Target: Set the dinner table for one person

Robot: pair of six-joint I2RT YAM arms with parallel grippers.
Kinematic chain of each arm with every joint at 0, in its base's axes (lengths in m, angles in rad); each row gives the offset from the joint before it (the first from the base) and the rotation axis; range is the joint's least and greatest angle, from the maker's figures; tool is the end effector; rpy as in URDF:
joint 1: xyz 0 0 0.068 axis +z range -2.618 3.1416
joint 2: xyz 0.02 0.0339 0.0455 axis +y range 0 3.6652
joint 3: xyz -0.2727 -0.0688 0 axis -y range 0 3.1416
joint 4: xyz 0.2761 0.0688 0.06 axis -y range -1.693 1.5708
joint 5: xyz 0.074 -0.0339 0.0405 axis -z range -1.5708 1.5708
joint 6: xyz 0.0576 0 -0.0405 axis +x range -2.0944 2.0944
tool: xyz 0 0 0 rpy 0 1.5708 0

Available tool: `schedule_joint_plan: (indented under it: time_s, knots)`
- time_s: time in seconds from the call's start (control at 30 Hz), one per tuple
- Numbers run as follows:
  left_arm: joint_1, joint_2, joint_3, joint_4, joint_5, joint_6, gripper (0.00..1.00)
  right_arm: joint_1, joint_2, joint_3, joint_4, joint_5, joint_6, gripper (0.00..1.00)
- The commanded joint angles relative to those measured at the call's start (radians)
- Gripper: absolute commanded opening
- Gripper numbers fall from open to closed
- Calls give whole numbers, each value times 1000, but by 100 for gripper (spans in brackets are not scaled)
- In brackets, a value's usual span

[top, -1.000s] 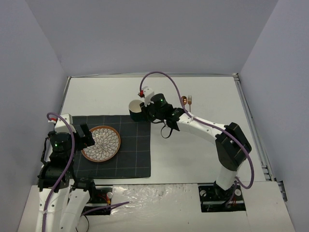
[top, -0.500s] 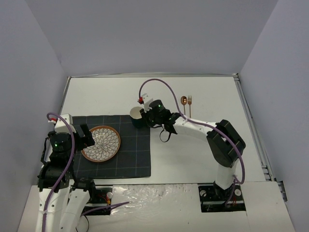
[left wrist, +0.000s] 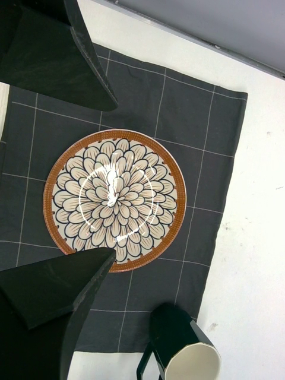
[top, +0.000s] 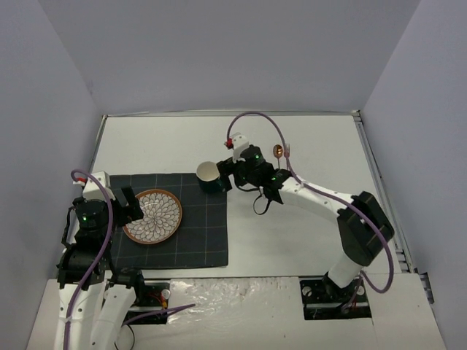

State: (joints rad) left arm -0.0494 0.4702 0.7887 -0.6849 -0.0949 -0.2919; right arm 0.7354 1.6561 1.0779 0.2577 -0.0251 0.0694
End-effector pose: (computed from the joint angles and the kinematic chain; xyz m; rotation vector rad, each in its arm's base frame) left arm 0.1430 -0.0016 0.3334 -0.2970 1.9150 -0.1355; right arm 0.3195 0.2910 0.2431 -0.6481 1.8201 0.5684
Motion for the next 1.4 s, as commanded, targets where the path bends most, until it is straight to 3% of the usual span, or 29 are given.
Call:
schedule_joint_plan:
  time_s: [0.0, 0.13, 0.37, 0.83, 1.37]
  knots:
    - [10, 10, 18, 41, 11, 0, 97, -111, -155, 11, -30, 101, 42, 87]
    - [10, 13, 18, 38, 7, -2, 97, -245, -174, 16, -90, 188, 49, 89]
    - [10, 10, 17, 39, 5, -1, 97, -392, -63, 58, -149, 184, 101, 78]
    - [10, 12, 18, 39, 7, 0, 97, -434, 275, 296, -195, 133, 108, 48]
    - [8, 11, 17, 42, 12, 2, 97, -456, 406, 308, -211, 120, 115, 35]
